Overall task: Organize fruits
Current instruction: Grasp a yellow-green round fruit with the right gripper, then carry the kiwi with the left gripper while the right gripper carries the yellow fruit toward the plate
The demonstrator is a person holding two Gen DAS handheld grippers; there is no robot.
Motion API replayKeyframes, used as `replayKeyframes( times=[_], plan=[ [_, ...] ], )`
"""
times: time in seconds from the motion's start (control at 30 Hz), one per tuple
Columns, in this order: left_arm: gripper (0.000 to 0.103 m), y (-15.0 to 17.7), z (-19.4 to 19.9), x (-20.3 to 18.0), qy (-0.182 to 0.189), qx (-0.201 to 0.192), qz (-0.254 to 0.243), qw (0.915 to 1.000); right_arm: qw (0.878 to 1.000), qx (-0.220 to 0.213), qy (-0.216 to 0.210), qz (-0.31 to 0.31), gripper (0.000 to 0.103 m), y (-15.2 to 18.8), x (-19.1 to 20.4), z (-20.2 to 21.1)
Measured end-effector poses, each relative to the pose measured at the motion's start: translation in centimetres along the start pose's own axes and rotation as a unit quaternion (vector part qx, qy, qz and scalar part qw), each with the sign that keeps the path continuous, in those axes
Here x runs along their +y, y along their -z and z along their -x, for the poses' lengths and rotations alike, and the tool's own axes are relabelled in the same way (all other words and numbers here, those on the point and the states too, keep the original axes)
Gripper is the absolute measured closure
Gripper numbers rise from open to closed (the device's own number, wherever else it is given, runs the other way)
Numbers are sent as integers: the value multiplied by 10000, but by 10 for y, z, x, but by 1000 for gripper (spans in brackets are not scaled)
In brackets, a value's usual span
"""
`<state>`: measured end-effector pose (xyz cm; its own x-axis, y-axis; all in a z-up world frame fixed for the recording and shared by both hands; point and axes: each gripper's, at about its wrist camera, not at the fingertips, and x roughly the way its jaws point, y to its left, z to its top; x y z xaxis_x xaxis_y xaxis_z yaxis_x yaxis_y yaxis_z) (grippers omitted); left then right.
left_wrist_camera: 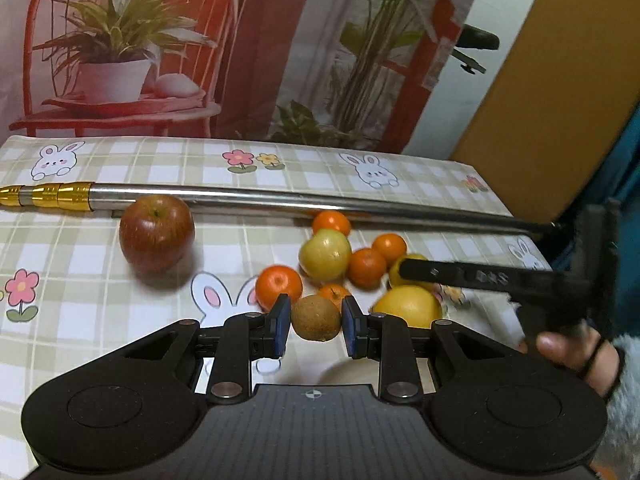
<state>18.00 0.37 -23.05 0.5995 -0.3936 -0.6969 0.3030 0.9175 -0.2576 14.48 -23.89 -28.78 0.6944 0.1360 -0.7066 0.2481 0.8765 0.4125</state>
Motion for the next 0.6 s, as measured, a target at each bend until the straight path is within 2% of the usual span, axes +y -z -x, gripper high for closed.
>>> replayKeyframes(
  times=[0.1,0.23,0.3,0.6],
  plan=[
    [74,5,2,-2,34,-1,-110,9999,9998,135,-18,-127,50,2,-3,-8],
    [74,12,2,-4,67,64,-198,9998,9990,204,-133,-384,59,6,-8,-14],
    [74,15,1,-6,65,93,-279,9995,9989,183,-101,-423,60,8,-8,-12],
    [74,35,-5,-18,45,318,-619,9976,9987,-257,-104,-434,60,13,-6,29]
  ],
)
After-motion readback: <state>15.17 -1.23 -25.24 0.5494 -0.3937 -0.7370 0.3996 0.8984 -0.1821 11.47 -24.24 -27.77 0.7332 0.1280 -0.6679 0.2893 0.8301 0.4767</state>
